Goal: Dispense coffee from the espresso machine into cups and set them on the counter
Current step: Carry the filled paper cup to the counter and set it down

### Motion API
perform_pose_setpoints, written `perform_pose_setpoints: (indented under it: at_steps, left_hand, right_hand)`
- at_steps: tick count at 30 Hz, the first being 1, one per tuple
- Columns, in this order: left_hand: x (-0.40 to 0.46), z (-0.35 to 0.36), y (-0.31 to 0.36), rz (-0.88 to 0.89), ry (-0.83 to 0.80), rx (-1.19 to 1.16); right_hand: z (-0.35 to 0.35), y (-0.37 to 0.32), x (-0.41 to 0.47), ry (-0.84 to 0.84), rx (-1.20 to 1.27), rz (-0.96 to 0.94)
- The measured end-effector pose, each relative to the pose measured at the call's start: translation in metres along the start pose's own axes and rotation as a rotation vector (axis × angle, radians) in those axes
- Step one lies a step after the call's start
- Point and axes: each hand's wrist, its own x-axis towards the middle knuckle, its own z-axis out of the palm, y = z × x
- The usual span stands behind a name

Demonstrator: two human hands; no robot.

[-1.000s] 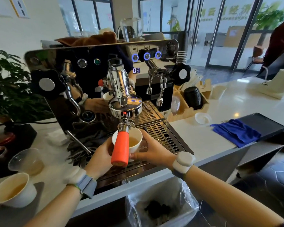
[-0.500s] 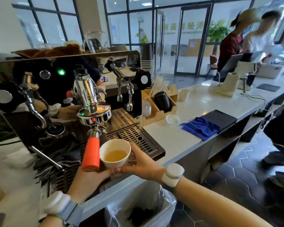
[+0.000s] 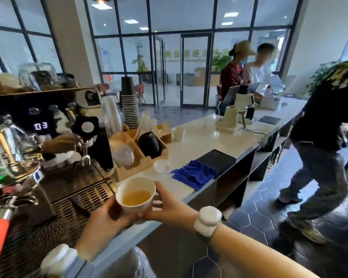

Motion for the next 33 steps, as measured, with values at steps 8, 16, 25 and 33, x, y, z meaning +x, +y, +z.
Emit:
perform_pose_setpoints:
  at_steps: [8, 16, 25, 33]
  left_hand:
    - [0.05, 0.089, 0.041, 0.106, -0.033, -0.061]
    - [0.108, 0.155, 0.057, 0.123, -0.08, -0.083]
    - [0.192, 0.208, 0.052, 0.134, -0.153, -0.108]
    - [0.29, 0.246, 0.036, 0.074, -0.208, -0.192]
  right_hand:
    - [-0.099, 0.042, -0.004, 0.087, -0.078, 0.005]
    - [-0.176, 0.076, 0.005, 0.117, -0.007, 0.044]
    - [-0.24, 0.129, 0.046, 0.156, 0.066, 0.083]
    - [-0.3, 0.175, 0.114, 0.149, 0.048, 0.107]
